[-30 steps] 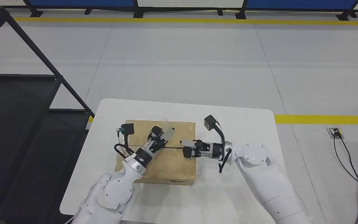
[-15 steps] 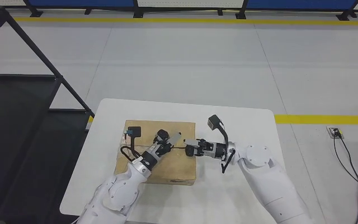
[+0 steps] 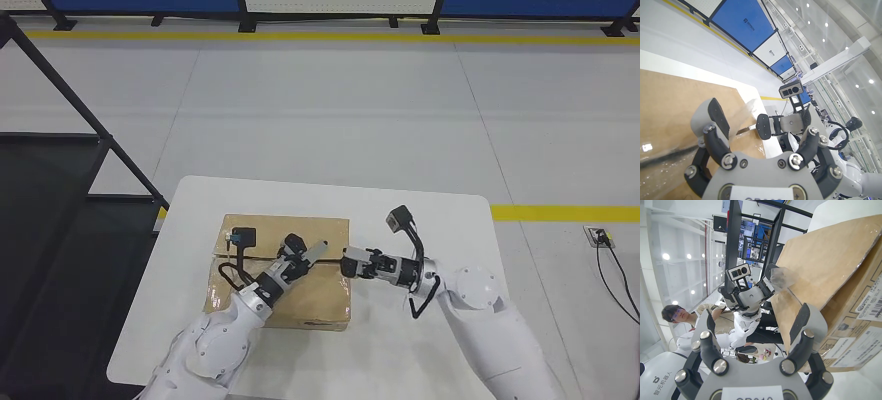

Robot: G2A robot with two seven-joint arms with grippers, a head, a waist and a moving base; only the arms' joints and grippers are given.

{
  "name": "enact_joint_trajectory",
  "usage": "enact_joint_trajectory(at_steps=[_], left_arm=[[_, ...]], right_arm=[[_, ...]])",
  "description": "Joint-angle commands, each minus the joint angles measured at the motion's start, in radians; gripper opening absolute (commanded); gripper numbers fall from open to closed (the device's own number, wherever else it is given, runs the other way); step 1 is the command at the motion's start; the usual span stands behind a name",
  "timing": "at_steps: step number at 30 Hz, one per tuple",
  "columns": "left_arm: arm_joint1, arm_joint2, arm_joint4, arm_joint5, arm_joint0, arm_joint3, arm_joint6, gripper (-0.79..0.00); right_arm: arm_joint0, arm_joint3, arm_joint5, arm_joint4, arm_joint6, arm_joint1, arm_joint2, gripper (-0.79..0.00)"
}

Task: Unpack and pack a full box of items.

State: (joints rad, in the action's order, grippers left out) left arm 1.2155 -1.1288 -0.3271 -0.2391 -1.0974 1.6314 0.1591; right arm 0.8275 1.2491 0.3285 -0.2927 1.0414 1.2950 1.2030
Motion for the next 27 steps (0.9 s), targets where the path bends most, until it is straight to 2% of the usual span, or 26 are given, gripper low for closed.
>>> enact_joint_trajectory(at_steps=[1, 7, 17, 22, 27], left_arm=[[0.001, 0.000, -0.003, 0.000, 0.000, -0.002, 0.001, 0.000], [0.007, 0.005, -0.010, 0.001, -0.001, -0.008, 0.001, 0.000], [0.011, -0.032, 0.060, -0.032, -0.027, 0.022, -0.022, 0.000], [0.003, -0.121, 0.180, -0.055, -0.063, 0.082, 0.003, 0.000], [-0.015, -0.275, 0.325, -0.081, -0.137, 0.173, 0.070, 0.000]], right_arm=[[0.007, 0.009, 0.008, -0.007, 0.002, -0.002, 0.005, 0.000], [0.038, 0.047, 0.063, -0.046, -0.046, -0.006, 0.029, 0.000], [-0.003, 0.069, -0.013, -0.027, -0.079, -0.004, -0.006, 0.000], [-0.031, 0.062, -0.036, -0.020, -0.065, -0.001, -0.035, 0.000], [-0.064, 0.048, -0.051, -0.014, -0.059, 0.004, -0.065, 0.000]])
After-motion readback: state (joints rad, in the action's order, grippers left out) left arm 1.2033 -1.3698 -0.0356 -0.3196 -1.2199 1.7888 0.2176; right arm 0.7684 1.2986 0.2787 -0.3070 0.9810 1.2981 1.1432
